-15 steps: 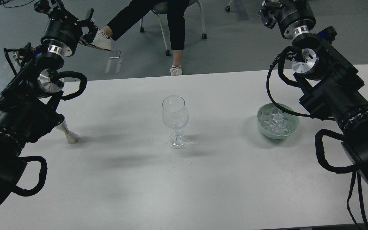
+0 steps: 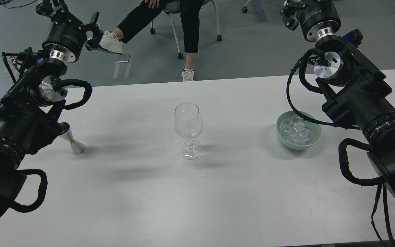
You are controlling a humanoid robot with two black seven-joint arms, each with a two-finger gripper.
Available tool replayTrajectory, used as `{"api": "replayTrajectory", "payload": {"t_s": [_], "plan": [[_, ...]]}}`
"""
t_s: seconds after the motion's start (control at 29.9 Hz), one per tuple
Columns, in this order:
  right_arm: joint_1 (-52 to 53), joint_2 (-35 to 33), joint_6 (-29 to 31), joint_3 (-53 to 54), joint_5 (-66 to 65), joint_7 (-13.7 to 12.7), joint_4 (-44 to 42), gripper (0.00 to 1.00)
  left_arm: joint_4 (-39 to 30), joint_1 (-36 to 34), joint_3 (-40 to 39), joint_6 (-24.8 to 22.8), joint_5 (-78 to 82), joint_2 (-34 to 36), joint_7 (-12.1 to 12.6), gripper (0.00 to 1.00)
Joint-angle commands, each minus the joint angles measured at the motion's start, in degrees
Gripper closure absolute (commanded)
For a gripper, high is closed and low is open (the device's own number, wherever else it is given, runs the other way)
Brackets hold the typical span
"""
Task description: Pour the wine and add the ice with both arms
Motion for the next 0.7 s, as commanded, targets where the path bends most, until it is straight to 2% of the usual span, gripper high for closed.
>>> {"api": "replayTrajectory", "payload": {"t_s": [0.0, 0.13, 0.27, 0.43, 0.67], "plan": [[-0.2, 0.3, 0.0, -0.2, 0.0, 0.0, 0.3, 0.0, 0.0, 0.2, -0.4, -0.1, -0.2, -0.2, -0.1, 0.02], [-0.1, 1.0, 0.2, -0.8, -0.1, 0.1, 1.0, 0.0, 0.0, 0.2, 0.0, 0.0, -0.2, -0.6, -0.7, 0.02], [0.5, 1.0, 0.4, -1.0, -0.1, -0.1, 0.9, 0.0, -0.3, 0.3, -0.5, -1.5, -0.3, -0.5, -0.2, 0.02], [0.5, 1.0, 0.6, -4.1, -0.4, -2.6, 0.4, 0.0, -0.2, 0.3, -0.6, -1.6, -0.4, -0.5, -0.1, 0.02], [0.7, 0.4, 0.2, -5.9, -0.4, -2.5, 0.4, 0.0, -0.3, 0.3, -0.5, -1.5, -0.4, -0.6, -0.1, 0.02]]}}
